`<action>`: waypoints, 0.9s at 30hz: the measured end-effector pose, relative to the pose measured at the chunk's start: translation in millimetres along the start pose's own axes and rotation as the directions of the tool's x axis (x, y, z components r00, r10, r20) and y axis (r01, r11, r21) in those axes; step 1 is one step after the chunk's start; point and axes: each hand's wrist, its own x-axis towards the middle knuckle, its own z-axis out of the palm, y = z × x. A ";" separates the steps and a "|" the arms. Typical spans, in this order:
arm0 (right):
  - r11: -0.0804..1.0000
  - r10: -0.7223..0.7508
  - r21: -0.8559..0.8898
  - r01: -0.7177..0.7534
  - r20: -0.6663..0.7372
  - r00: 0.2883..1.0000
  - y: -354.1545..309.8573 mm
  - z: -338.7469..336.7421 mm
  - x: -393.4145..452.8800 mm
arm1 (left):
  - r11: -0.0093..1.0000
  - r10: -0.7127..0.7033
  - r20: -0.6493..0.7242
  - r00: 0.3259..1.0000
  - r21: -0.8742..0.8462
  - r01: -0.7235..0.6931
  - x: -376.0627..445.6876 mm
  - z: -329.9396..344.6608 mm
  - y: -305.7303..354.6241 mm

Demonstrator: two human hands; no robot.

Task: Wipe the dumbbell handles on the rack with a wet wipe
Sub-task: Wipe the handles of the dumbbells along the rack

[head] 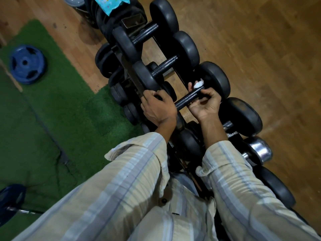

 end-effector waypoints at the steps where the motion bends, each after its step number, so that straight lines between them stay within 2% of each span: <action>1: 0.999 -0.013 -0.037 0.014 0.021 1.000 0.4 2.1 0.7 | 1.000 -0.001 0.002 1.000 0.002 0.001 -0.2 0.0 -0.1; 4: 0.961 -0.079 -0.265 0.081 0.021 0.997 -0.9 5.8 7.6 | 1.000 0.003 -0.001 1.000 0.000 -0.003 -0.4 -0.3 -0.4; 6: 0.919 -0.093 -0.388 0.075 -0.029 0.995 -1.2 15.0 7.3 | 1.000 0.012 -0.007 1.000 -0.003 -0.012 0.1 0.2 0.2; 11: 0.884 -0.194 -0.461 0.073 -0.220 0.956 9.3 30.9 11.9 | 1.000 0.005 -0.003 1.000 0.019 -0.005 2.7 0.5 -1.8; 15: 0.790 -0.355 -0.608 0.079 -0.347 0.868 14.8 17.1 -0.6 | 1.000 -0.011 -0.006 1.000 -0.002 0.011 0.0 1.0 -2.5; 21: 0.768 -0.460 -0.612 0.190 -0.319 0.829 10.6 -0.6 -8.6 | 0.999 -0.037 0.019 0.999 0.001 0.037 -1.1 -1.8 1.3; 27: 0.805 -0.435 -0.555 0.211 -0.308 0.846 7.4 -3.3 -20.1 | 0.998 -0.066 0.022 0.998 0.014 0.065 1.6 -1.7 2.7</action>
